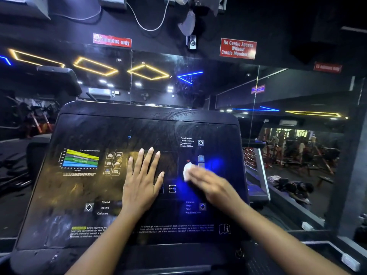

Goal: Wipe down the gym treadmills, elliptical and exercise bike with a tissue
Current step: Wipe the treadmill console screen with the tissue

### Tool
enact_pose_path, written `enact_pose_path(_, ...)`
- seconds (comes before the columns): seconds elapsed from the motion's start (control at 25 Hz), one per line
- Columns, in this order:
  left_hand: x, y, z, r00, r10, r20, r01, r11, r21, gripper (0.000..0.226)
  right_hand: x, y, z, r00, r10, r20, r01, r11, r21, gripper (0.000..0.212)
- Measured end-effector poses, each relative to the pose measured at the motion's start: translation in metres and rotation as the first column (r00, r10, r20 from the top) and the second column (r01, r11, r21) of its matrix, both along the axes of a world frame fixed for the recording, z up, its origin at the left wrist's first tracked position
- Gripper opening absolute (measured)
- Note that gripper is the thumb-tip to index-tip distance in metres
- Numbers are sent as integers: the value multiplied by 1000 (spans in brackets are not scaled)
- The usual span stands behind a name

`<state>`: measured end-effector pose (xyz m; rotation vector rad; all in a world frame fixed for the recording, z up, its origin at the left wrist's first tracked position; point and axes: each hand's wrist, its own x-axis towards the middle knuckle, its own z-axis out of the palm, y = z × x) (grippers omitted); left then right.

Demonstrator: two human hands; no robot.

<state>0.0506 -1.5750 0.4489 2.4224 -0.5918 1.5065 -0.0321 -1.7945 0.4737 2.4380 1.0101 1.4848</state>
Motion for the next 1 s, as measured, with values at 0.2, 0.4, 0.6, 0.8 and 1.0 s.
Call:
enact_pose_path(0.2, 0, 0, 0, 999, -21, 27, 21, 1000, -13, 57, 33, 3, 53, 977, -206, -63, 215, 943, 253, 44)
enact_pose_path(0.4, -6, 3, -8, 997, -70, 37, 69, 997, 27, 58, 2, -1, -26, 984, -149, -95, 156, 985, 71, 50)
enact_pose_path(0.6, -21, 13, -36, 997, -67, 36, 63, 993, 103, 59, -35, -9, -88, 988, -123, -92, 108, 982, -153, 51)
enact_pose_path(0.8, -31, 22, -58, 998, -51, 41, 44, 985, 167, 60, -28, -8, -44, 997, -67, -37, 71, 993, 94, 39)
enact_pose_path(1.0, -32, 22, -61, 999, -37, 38, 30, 986, 163, 60, 1, 0, -25, 978, -178, -109, 204, 928, 311, 42)
